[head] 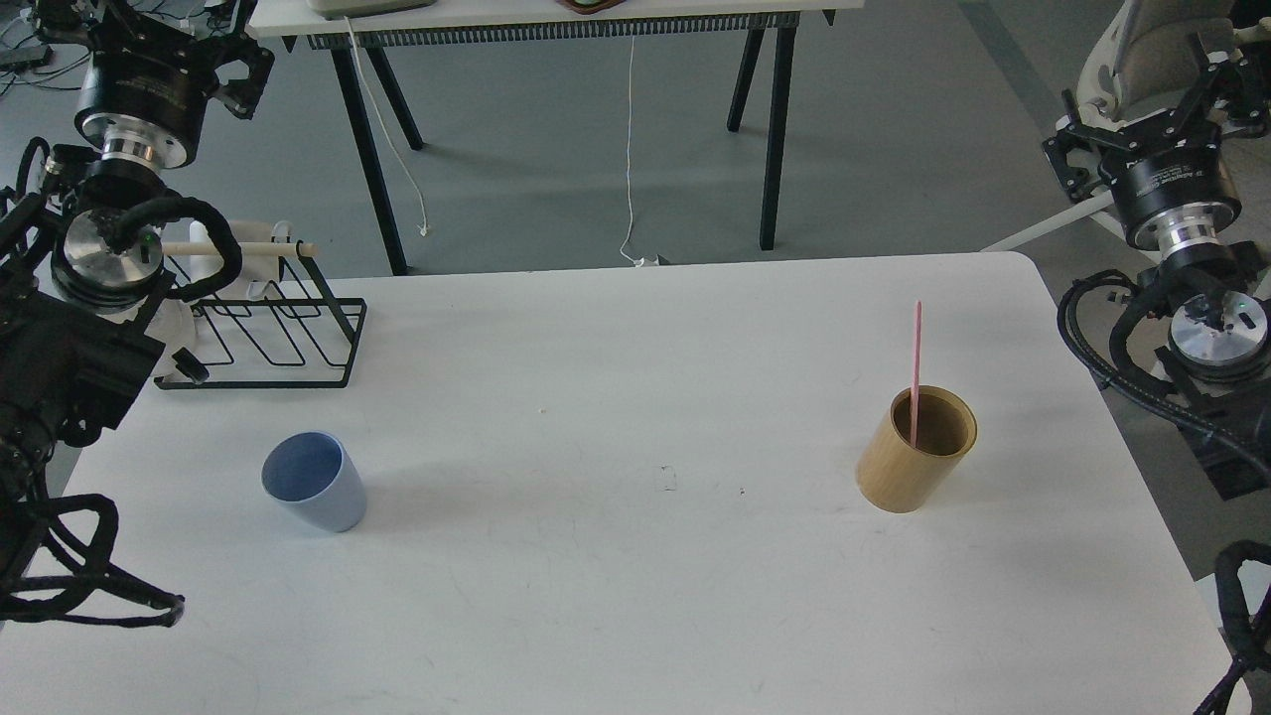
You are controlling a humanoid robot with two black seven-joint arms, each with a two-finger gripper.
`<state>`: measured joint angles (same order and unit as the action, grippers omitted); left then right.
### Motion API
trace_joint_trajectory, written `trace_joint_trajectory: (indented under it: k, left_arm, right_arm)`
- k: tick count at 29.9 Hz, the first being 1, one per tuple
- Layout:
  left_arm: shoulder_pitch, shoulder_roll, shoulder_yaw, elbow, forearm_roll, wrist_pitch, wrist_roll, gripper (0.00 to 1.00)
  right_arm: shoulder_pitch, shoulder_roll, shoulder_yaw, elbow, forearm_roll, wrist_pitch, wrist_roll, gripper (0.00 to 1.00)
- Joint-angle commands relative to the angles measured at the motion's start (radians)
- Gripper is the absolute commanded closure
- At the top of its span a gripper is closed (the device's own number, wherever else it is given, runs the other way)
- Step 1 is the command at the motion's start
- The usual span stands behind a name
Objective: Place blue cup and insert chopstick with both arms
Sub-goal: 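Lower the left gripper from its raised pose toward the blue cup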
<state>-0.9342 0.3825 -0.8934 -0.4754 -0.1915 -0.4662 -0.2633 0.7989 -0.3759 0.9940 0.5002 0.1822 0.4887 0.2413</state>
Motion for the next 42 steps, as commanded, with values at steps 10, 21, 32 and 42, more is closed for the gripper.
trace_joint_trajectory:
  k: [10, 21, 32, 42]
  left_arm:
    - [-0.018, 0.01, 0.025, -0.003, 0.006, 0.012, -0.016, 0.0]
    - [-0.006, 0.304, 0.168, -0.507, 0.193, 0.055, -0.024, 0.01]
    - [0.017, 0.647, 0.392, -0.859, 0.728, 0.081, -0.046, 0.02]
    - [0.236, 0.791, 0.426, -1.042, 1.245, 0.182, -0.106, 0.09]
  right_arm:
    - [-0.003, -0.009, -0.012, 0.006, -0.003, 0.0, 0.006, 0.0]
    - [-0.012, -0.015, -0.014, 0.007, -0.003, 0.0, 0.009, 0.0]
    - [-0.023, -0.035, -0.014, 0.011, -0.003, 0.0, 0.012, 0.0]
    - [-0.032, -0.037, -0.014, 0.012, -0.003, 0.0, 0.013, 0.0]
